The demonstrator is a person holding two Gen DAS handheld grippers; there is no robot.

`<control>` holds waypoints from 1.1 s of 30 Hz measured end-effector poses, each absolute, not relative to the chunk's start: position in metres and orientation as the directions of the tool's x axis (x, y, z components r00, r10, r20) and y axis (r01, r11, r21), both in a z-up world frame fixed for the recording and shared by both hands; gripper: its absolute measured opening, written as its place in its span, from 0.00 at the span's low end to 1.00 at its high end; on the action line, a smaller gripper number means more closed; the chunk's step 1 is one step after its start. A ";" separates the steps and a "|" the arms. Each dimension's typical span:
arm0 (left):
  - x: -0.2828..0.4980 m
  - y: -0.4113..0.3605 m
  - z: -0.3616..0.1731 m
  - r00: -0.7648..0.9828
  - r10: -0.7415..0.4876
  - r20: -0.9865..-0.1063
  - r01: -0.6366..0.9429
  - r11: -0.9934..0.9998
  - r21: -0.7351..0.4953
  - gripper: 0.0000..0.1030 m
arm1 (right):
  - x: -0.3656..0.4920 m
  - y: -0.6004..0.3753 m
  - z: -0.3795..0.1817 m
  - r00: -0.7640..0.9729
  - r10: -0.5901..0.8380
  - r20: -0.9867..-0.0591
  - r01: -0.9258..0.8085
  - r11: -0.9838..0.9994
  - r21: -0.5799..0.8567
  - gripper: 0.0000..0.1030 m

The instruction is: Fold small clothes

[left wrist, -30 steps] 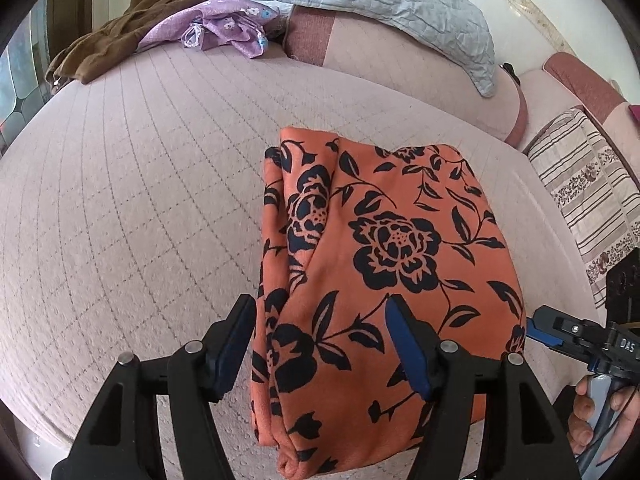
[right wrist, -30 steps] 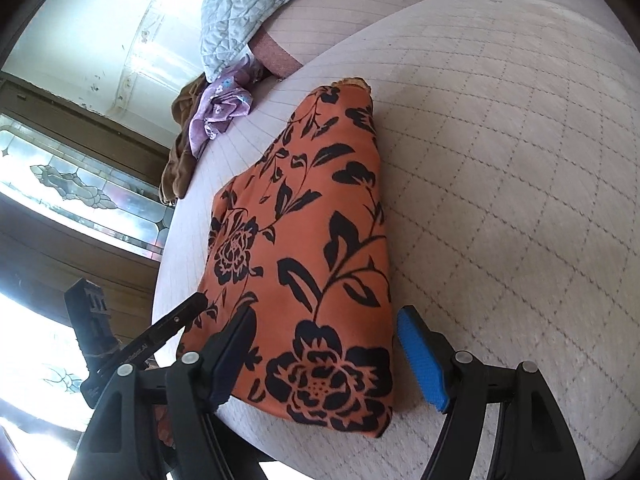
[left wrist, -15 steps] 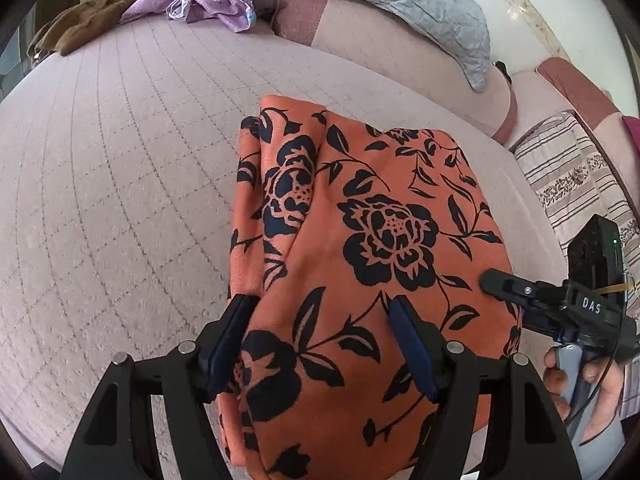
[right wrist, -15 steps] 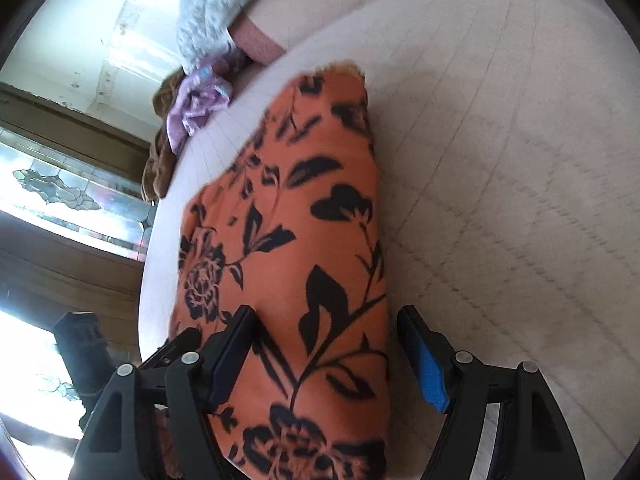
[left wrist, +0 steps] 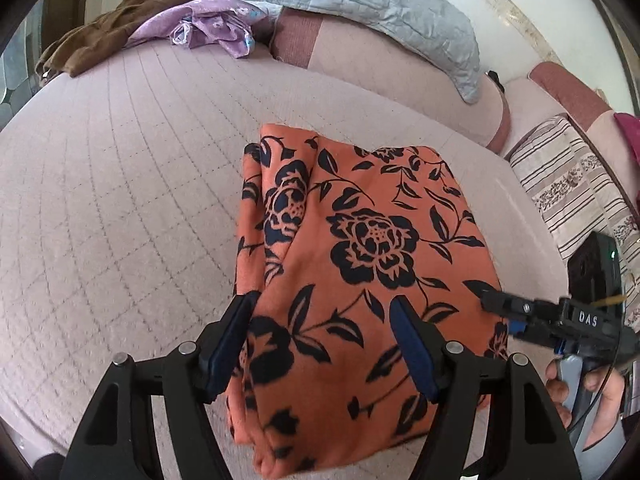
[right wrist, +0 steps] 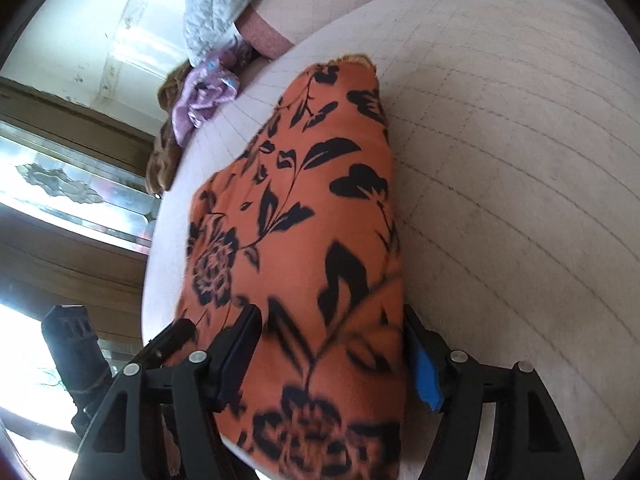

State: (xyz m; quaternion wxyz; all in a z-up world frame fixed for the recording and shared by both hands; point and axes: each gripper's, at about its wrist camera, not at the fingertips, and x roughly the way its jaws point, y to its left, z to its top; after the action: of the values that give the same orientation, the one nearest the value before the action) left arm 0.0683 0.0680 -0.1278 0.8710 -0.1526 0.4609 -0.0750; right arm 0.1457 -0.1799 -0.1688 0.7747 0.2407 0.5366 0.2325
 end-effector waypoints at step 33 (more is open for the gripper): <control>0.072 0.058 -0.147 0.557 -0.234 -0.797 0.021 0.963 -0.268 0.74 | 0.157 -0.165 -0.174 0.301 0.577 -0.760 -0.134 0.814 0.565 0.66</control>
State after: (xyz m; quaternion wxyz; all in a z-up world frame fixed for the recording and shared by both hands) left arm 0.0719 0.0583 -0.1469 0.8748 -0.1142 0.4652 -0.0728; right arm 0.1569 -0.1651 -0.1743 0.7806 0.2028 0.5456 0.2276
